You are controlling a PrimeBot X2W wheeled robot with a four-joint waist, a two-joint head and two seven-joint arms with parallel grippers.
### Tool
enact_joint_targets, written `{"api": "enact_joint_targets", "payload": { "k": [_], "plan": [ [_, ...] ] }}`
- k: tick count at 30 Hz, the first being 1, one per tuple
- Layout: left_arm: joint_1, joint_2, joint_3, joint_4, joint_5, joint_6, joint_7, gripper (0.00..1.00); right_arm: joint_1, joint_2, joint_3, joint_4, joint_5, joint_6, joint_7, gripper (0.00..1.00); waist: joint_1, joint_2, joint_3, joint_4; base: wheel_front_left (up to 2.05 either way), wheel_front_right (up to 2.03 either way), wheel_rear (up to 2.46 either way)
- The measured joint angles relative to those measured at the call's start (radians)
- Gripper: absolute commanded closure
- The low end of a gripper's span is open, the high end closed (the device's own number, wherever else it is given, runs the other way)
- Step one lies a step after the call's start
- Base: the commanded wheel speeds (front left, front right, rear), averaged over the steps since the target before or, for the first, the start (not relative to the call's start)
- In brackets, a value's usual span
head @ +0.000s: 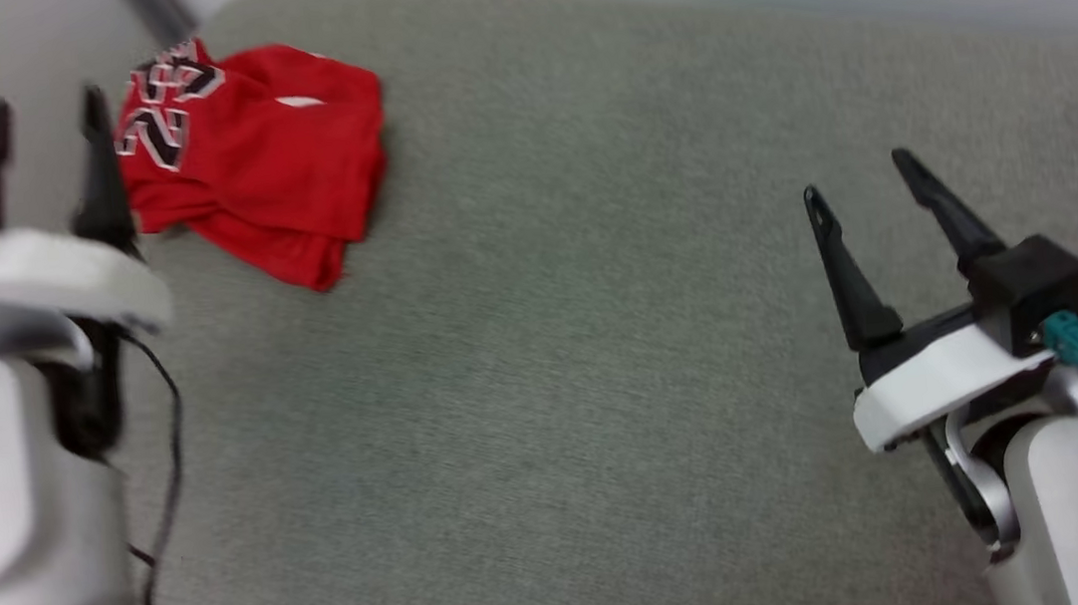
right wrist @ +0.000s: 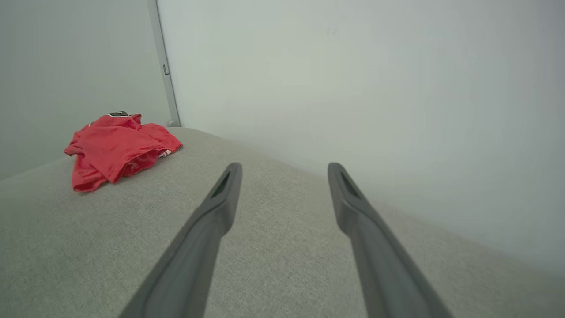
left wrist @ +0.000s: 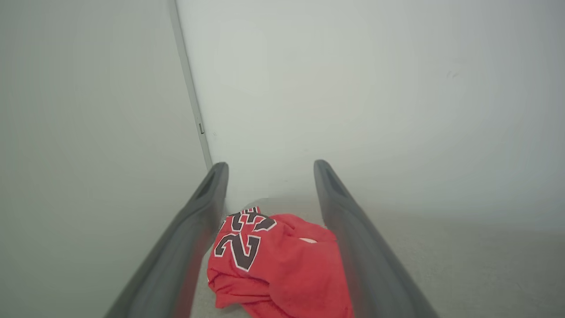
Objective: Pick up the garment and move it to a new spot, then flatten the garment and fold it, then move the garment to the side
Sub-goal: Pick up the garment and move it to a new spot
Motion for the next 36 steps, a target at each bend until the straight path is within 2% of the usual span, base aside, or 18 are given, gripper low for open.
{"api": "enact_joint_targets", "payload": {
  "k": [2,3,11,15,19,25,26,28,32,36],
  "plan": [
    [-0.080,0.046,0.004,0.022,-0.031,-0.003,0.060,0.00,-0.023,0.000,-0.002,-0.014,-0.009,0.000,0.003,0.00,0.0000,0.0000,0.044,-0.024,0.00,0.00,0.00],
    [-0.175,0.122,-0.006,0.080,-0.095,-0.005,0.193,0.00,-0.048,0.000,-0.002,-0.027,-0.017,0.000,0.004,0.00,0.0001,0.0000,0.109,-0.061,0.00,0.00,0.00],
    [-0.314,0.335,-0.147,0.201,-0.330,-0.007,0.535,0.00,-0.101,-0.001,0.015,-0.049,-0.025,0.000,-0.008,0.00,0.0001,0.0000,0.274,-0.155,0.00,0.00,0.00],
    [-0.336,0.396,-0.177,0.256,-0.423,-0.007,0.660,0.00,-0.131,-0.001,0.029,-0.047,-0.025,0.000,-0.013,0.00,0.0001,0.0000,0.345,-0.194,0.00,0.00,0.00],
    [-0.336,0.425,-0.195,0.321,-0.489,-0.007,0.760,0.00,-0.147,0.000,0.035,-0.045,-0.018,0.000,-0.021,0.00,0.0001,0.0000,0.400,-0.226,0.00,0.00,0.00],
    [-0.370,0.441,-0.179,0.406,-0.538,-0.005,0.819,0.00,-0.155,-0.001,0.029,-0.051,-0.017,0.000,-0.021,0.00,-0.0001,0.0000,0.434,-0.253,0.00,0.00,0.00],
    [-0.375,0.441,-0.180,0.414,-0.540,-0.005,0.823,0.10,-0.160,0.000,0.027,-0.051,-0.017,0.000,-0.022,0.00,-0.0001,0.0000,0.432,-0.253,0.00,0.00,0.00],
    [-0.376,0.436,-0.183,0.428,-0.537,-0.004,0.800,1.00,-0.162,0.000,0.025,-0.052,-0.017,0.000,-0.025,0.00,-0.0001,0.0000,0.426,-0.253,0.00,0.00,0.00],
    [-0.374,0.428,-0.203,0.448,-0.521,-0.005,0.742,1.00,-0.162,0.000,0.020,-0.048,-0.019,0.000,-0.031,0.00,0.0000,0.0000,0.399,-0.250,0.00,0.00,0.00],
    [-0.367,0.428,-0.225,0.463,-0.482,-0.005,0.630,1.00,-0.150,0.000,0.015,-0.030,-0.016,0.000,-0.042,0.00,0.0000,0.0000,0.354,-0.246,0.00,0.00,0.00]
  ]
}}
